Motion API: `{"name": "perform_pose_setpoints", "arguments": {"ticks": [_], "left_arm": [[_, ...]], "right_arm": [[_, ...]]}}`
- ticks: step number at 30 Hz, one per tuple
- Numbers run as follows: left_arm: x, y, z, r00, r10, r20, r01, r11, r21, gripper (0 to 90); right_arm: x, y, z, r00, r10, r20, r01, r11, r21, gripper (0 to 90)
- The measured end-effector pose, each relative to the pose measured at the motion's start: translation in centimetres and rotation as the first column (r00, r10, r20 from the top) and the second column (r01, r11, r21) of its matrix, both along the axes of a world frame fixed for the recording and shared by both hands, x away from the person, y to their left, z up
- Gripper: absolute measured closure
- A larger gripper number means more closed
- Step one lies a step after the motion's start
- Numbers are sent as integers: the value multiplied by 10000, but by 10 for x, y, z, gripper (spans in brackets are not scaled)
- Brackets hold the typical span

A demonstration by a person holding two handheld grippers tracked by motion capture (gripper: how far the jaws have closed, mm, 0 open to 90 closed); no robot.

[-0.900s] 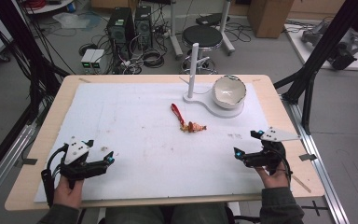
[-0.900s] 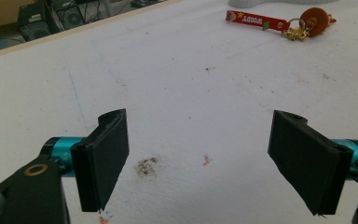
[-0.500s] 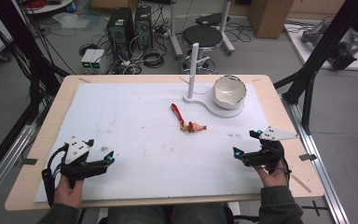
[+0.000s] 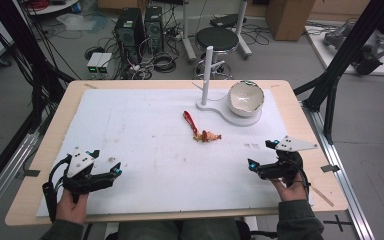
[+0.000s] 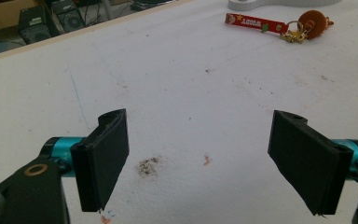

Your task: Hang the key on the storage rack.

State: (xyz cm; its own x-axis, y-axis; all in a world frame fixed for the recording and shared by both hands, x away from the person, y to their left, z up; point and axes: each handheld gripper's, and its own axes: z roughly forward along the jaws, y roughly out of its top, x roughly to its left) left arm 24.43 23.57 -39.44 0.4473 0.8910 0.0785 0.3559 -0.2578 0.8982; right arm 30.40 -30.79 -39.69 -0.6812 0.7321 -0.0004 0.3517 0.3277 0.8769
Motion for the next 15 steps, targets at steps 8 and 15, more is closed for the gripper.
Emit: {"name": "perform_pose_setpoints", "arguments": {"ticks": [8, 15], "left_arm": [[0, -1, 0, 10000, -17, 66, 16, 9999, 132, 207], [0, 0, 0, 9999, 6, 102, -7, 10000, 96, 207]], "right_arm": [[2, 0, 1, 10000, 5, 66, -5, 10000, 92, 30], [10, 9, 6, 9999, 132, -107, -132, 9999, 74, 30]]}}
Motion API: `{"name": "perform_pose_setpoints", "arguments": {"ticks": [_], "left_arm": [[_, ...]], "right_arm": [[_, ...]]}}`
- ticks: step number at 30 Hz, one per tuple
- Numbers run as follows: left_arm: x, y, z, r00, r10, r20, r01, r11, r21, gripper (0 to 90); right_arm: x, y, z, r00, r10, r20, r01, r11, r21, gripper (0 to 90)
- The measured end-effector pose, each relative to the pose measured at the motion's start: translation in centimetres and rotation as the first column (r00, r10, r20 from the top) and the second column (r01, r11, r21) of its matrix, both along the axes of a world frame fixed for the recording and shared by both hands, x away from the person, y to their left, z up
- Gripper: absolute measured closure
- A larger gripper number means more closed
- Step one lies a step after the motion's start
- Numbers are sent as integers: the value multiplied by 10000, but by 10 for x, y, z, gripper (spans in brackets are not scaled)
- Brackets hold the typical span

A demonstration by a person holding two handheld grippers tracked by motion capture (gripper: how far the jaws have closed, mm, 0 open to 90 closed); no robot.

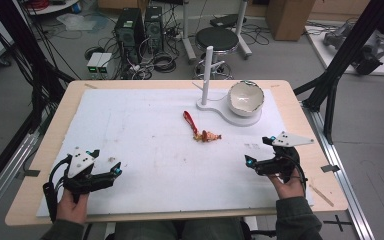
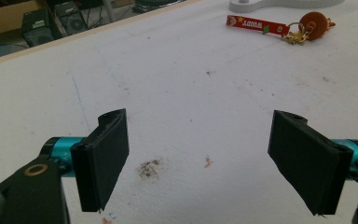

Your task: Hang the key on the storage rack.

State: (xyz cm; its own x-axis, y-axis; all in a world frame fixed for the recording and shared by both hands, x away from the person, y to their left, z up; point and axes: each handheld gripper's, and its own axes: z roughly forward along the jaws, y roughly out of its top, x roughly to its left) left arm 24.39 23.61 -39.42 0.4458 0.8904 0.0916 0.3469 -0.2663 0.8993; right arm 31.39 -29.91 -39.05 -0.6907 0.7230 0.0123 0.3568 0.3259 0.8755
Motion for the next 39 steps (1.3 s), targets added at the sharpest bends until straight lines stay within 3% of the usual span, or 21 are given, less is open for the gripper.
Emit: {"name": "perform_pose_setpoints", "arguments": {"ticks": [20, 25, 39], "left_arm": [[0, 2, 0, 9998, 198, 24, -198, 9996, -200, 208], [1, 3, 0, 9997, 239, 82, -237, 9994, -254, 208], [2, 3, 0, 9997, 225, 99, -222, 9994, -271, 207]], "right_arm": [[22, 25, 25, 9959, 562, -705, -580, 9980, -246, 39], [34, 33, 29, 9879, 805, -1328, -868, 9953, -427, 39], [56, 61, 42, 9818, 1110, -1543, -1233, 9897, -726, 43]]}}
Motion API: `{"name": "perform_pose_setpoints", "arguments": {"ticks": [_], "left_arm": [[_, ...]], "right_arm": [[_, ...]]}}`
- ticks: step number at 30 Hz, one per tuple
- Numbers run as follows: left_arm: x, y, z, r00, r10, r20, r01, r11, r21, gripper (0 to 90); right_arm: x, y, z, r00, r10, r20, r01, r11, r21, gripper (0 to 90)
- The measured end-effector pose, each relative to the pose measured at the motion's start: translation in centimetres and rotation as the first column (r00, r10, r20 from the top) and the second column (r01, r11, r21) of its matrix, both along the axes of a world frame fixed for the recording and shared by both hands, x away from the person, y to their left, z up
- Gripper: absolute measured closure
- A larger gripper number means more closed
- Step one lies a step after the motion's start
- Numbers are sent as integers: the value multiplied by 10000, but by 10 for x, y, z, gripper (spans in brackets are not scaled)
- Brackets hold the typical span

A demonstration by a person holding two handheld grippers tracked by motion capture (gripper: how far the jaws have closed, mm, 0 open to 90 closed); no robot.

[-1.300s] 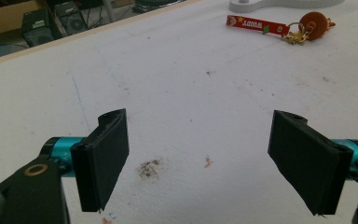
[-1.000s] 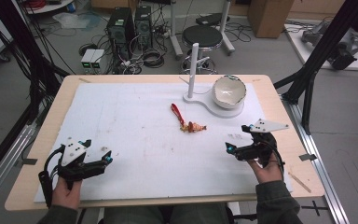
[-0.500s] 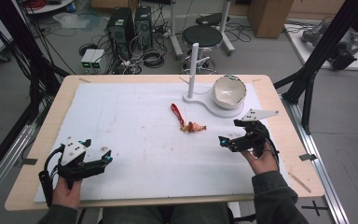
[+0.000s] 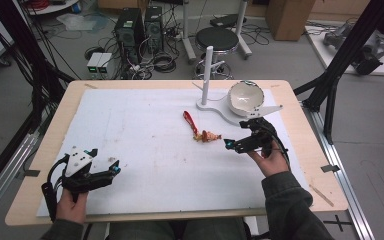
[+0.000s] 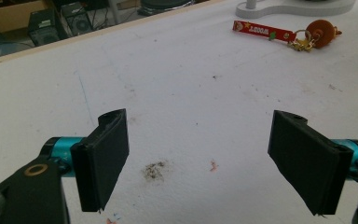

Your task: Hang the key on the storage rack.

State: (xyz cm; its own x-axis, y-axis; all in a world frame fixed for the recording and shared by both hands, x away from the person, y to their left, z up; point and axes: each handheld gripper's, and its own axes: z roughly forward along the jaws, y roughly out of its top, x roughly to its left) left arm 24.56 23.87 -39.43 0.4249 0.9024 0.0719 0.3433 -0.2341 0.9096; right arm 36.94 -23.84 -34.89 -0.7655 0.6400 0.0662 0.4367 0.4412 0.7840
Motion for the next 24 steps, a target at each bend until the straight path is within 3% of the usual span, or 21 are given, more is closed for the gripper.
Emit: {"name": "perform_pose_setpoints", "arguments": {"ticks": [24], "left_arm": [[0, 2, 0, 9999, 97, 65, -97, 9999, 37, 207]], "right_arm": [[40, 33, 25, 9996, -44, -271, 43, 10000, -37, 88]]}}
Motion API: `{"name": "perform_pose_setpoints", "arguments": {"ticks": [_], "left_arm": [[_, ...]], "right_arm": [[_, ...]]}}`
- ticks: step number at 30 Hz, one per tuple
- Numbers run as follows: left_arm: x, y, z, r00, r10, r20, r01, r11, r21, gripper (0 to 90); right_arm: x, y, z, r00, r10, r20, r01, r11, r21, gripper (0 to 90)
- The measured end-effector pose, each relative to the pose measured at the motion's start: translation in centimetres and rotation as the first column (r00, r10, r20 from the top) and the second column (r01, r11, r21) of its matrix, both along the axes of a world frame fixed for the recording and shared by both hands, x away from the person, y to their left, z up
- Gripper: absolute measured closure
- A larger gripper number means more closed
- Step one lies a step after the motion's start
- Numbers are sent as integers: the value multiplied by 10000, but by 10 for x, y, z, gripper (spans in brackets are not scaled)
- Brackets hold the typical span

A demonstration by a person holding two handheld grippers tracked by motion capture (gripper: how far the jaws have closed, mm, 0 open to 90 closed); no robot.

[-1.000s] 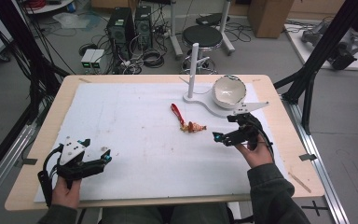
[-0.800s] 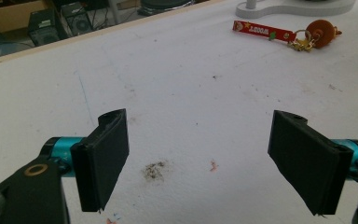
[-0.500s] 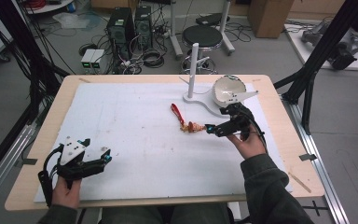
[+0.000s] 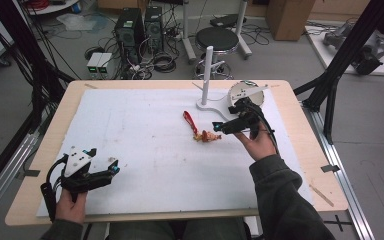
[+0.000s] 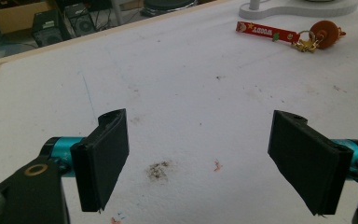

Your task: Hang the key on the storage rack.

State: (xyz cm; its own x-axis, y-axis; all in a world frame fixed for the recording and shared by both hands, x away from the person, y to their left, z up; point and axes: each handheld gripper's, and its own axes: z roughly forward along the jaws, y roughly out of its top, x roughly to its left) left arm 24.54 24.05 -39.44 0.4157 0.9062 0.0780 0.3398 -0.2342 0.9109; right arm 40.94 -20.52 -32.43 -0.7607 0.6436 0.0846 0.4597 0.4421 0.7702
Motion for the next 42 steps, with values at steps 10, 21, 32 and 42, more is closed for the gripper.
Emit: {"name": "perform_pose_setpoints", "arguments": {"ticks": [10, 21, 32, 42], "left_arm": [[1, 0, 0, 10000, -94, -7, 94, 10000, 0, 207], [1, 2, 0, 10000, -65, -7, 65, 10000, 36, 207], [2, 1, -1, 10000, -80, -6, 80, 10000, 12, 207], [3, 2, -1, 9999, -96, -39, 96, 10000, 5, 207]], "right_arm": [[20, 26, -6, 9997, -27, -248, 22, 9998, -191, 183], [39, 53, -33, 9980, -92, -630, 61, 9988, -483, 310], [54, 66, -52, 9929, -703, -956, 633, 9953, -737, 387], [63, 77, -69, 9779, -1408, -1547, 1277, 9875, -919, 476]]}}
